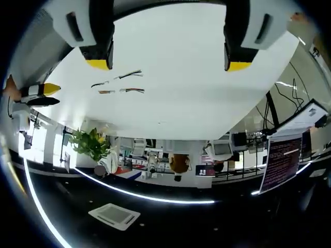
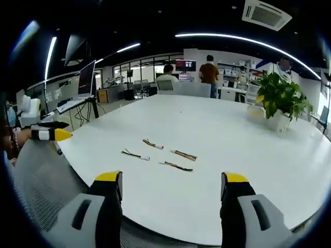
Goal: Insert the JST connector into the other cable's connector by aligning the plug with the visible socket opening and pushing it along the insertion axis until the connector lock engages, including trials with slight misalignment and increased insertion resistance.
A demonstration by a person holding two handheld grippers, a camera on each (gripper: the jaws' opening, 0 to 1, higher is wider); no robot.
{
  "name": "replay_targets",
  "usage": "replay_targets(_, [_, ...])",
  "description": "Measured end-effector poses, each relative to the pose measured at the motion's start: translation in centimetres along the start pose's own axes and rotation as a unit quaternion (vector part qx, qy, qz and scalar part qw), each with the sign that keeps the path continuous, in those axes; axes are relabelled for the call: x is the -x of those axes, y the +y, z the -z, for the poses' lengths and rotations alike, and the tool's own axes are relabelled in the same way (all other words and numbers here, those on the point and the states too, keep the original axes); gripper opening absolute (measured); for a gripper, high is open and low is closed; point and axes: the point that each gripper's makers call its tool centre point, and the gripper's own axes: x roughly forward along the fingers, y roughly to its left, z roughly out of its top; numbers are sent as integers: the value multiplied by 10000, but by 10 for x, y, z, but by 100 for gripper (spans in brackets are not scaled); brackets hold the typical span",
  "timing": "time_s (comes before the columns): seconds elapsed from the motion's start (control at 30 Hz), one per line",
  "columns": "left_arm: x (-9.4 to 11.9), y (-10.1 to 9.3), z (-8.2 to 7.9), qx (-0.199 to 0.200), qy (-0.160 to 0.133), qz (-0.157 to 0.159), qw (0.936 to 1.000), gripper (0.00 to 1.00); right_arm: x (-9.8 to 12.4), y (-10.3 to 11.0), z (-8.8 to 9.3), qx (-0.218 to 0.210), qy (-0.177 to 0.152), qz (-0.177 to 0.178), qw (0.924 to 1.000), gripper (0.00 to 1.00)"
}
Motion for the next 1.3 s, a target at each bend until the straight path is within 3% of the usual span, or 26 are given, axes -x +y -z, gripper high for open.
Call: replay_targets(1.3, [3,-1,-3,43,-127,49,9999,87,1,-1,-1,-74,-69,71,9999,69])
